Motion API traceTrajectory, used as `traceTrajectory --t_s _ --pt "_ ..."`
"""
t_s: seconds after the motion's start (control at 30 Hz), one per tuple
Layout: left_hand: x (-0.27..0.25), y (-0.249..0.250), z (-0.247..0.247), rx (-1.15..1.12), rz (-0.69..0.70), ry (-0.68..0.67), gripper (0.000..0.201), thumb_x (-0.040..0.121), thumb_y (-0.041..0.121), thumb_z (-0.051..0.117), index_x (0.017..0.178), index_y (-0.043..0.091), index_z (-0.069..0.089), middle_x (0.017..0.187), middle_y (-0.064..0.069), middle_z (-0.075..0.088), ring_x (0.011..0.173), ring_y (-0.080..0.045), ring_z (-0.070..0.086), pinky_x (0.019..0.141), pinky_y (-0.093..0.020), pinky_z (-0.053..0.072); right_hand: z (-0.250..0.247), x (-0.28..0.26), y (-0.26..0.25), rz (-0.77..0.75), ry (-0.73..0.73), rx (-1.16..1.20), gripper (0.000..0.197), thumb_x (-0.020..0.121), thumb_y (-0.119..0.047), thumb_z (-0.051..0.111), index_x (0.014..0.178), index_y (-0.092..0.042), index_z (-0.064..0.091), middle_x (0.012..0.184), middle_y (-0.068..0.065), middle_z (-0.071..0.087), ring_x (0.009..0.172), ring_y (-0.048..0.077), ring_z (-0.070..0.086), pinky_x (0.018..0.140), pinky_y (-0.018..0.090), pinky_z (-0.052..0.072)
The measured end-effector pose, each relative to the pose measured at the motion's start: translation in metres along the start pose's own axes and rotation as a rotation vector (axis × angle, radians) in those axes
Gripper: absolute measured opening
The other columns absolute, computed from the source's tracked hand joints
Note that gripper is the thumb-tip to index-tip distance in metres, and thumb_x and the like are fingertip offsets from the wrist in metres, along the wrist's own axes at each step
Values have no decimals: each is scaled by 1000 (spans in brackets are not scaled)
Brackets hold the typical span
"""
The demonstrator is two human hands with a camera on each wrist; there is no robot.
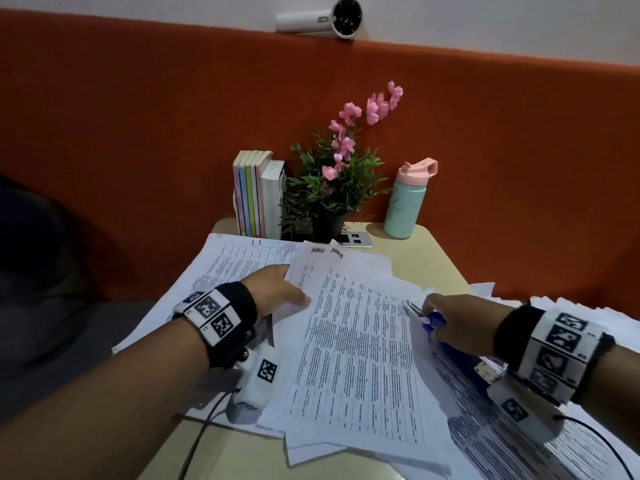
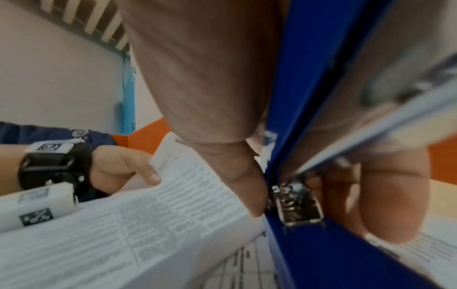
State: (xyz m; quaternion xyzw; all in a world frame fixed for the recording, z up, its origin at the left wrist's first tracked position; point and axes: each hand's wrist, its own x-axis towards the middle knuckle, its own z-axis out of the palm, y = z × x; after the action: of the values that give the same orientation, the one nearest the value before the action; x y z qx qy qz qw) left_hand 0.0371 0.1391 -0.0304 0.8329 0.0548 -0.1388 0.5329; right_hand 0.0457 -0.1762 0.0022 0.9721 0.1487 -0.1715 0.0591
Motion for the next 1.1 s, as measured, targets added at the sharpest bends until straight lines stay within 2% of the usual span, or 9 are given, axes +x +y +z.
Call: traceTrajectory --t_s 0.13,0.23,0.43,0.53,0.63,0.7,0.8,1.0,1.1 --pt "-2 -12 -8 -99 25 79 48 64 15 82 110 18 70 105 0 77 101 -25 72 99 -48 52 4 1 -6 -50 21 -117 31 96 -29 49 126 -20 52 125 5 51 102 26 58 87 37 49" --pt "-5 -12 -15 -176 48 162 43 72 6 81 113 14 67 106 -3 76 100 -26 72 98 -48 52 -5 -8 -8 -67 24 -149 40 94 -37 52 131 -21 51 128 2 51 107 22 58 91 37 50" --pt "-25 -5 -39 -224 124 268 34 83 1 70 114 13 63 109 -7 74 98 -29 72 94 -51 54 -79 -25 -43 -364 395 159 35 91 -42 62 124 -31 58 109 -14 57 90 0 58 78 21 51" --pt "-41 4 -58 -216 179 295 39 80 5 69 116 15 61 108 -8 74 95 -29 73 90 -54 56 -102 -10 -76 -513 513 257 39 90 -42 64 126 -30 58 114 -14 55 92 -2 56 76 11 45" --pt "-58 14 -68 -198 208 238 47 79 6 72 123 12 56 113 -11 70 95 -29 73 86 -49 58 -114 14 -106 -542 605 242 54 90 -46 64 138 -28 48 130 -9 47 113 9 46 94 25 42" --pt "-67 19 -66 -187 206 189 40 83 2 71 121 9 58 114 -14 69 94 -29 73 79 -42 60 -120 24 -121 -535 629 269 47 90 -43 65 132 -27 53 128 -7 51 113 11 48 96 28 44" --pt "-73 24 -57 -263 201 105 27 87 -3 67 111 8 63 107 -12 75 96 -29 73 86 -42 58 -123 30 -132 -531 624 415 13 94 -31 63 105 -24 64 95 -13 62 84 4 57 75 19 51" --pt "-68 30 -38 -341 312 269 31 98 46 53 118 28 68 120 10 71 115 -9 64 104 -36 45 -110 32 -121 -548 709 557 12 93 -28 65 99 -21 72 95 -10 66 85 5 61 81 27 55" --pt "-62 32 -29 -318 308 285 34 89 58 61 98 27 72 108 -3 74 103 -30 68 96 -44 50 -108 27 -111 -602 853 660 15 91 -24 67 103 -19 74 101 -9 63 91 5 60 82 21 52"
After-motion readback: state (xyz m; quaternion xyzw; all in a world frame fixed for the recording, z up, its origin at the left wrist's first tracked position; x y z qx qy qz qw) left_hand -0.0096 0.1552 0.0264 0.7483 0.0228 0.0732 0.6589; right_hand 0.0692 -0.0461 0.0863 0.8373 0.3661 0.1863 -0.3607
